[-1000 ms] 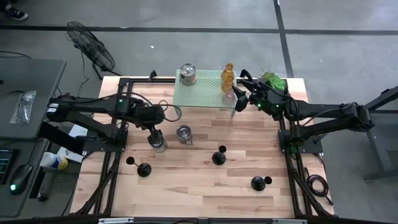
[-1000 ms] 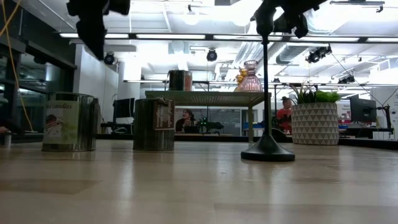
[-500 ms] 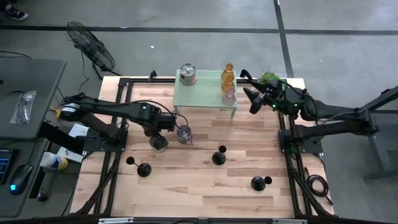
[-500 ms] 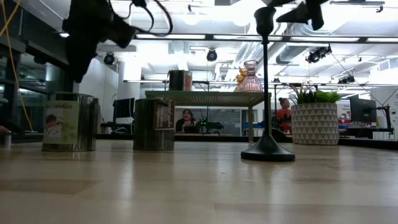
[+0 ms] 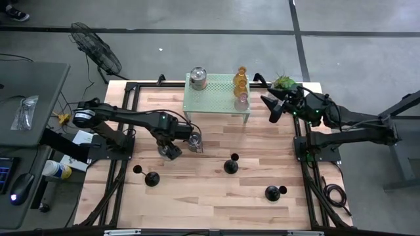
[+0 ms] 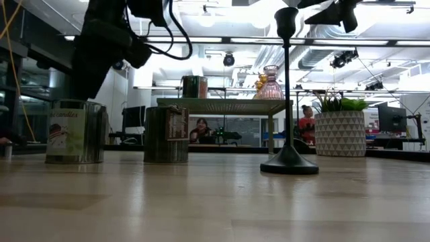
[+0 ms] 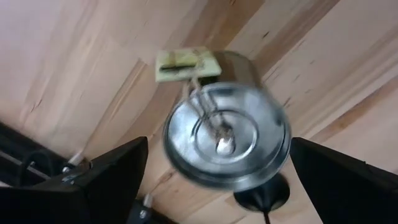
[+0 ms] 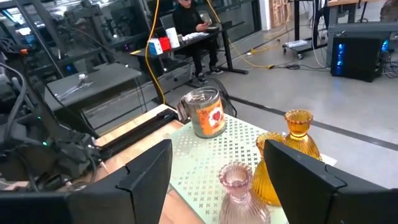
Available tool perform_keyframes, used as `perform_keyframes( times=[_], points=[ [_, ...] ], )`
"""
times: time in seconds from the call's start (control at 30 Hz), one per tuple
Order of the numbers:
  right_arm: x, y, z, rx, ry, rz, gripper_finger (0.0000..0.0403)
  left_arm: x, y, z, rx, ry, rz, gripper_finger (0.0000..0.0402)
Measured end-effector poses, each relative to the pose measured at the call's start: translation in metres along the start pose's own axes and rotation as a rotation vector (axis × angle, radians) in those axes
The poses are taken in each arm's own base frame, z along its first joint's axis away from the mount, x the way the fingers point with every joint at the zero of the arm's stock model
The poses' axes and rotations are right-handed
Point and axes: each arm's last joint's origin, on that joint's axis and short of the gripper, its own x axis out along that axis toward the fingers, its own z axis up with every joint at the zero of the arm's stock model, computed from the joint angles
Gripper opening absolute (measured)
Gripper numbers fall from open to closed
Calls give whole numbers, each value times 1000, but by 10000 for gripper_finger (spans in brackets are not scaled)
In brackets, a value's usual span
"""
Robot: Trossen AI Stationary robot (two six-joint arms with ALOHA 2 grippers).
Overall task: Pick & Place candle stick holders
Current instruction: Put the green scented candle on the shelf
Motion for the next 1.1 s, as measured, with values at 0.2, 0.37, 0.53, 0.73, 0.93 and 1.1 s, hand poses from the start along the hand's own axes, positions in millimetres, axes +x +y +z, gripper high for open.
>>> perform_keyframes(
  times=[0.2, 0.37, 0.53, 0.73, 0.93, 1.1],
  points=[
    [0, 0, -1, -3, 11, 17, 247, 0, -1, 1, -7, -14, -11, 384],
    [0, 0, -1, -5, 15, 16, 247, 3, -1, 1, -13, -14, -12, 384],
    [0, 0, -1, -1, 19, 20, 247, 26, 1, -2, -37, 24, -32, 384],
    [0, 0, -2, 4, 21, 21, 247, 48, 5, -7, -88, 57, -51, 384],
    [0, 0, -2, 12, 22, 20, 247, 59, 5, -8, -88, 52, -66, 384],
    [0, 0, -2, 17, 25, 19, 247, 59, 6, -8, -73, 48, -61, 384]
  ],
)
